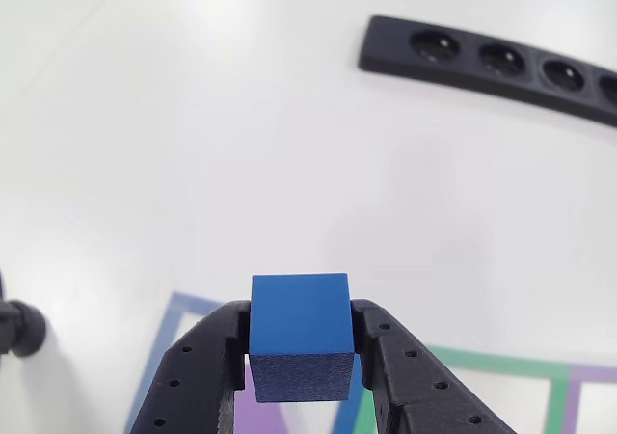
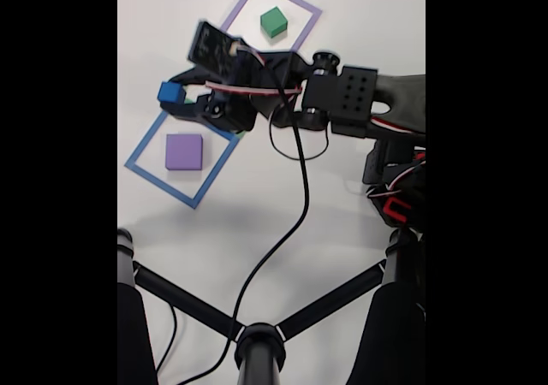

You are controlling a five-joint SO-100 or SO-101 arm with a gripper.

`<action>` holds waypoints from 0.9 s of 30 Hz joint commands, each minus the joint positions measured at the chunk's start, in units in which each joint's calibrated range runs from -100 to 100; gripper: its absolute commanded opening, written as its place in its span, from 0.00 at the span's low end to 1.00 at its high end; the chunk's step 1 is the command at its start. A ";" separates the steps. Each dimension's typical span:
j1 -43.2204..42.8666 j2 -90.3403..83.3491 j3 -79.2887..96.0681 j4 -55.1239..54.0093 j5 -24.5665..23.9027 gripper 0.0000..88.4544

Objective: Tower of hanoi

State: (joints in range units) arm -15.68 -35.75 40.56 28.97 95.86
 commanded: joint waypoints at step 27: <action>30.28 -10.88 -31.88 50.55 0.83 0.02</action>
State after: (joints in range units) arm 10.93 -43.44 2.35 84.75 95.07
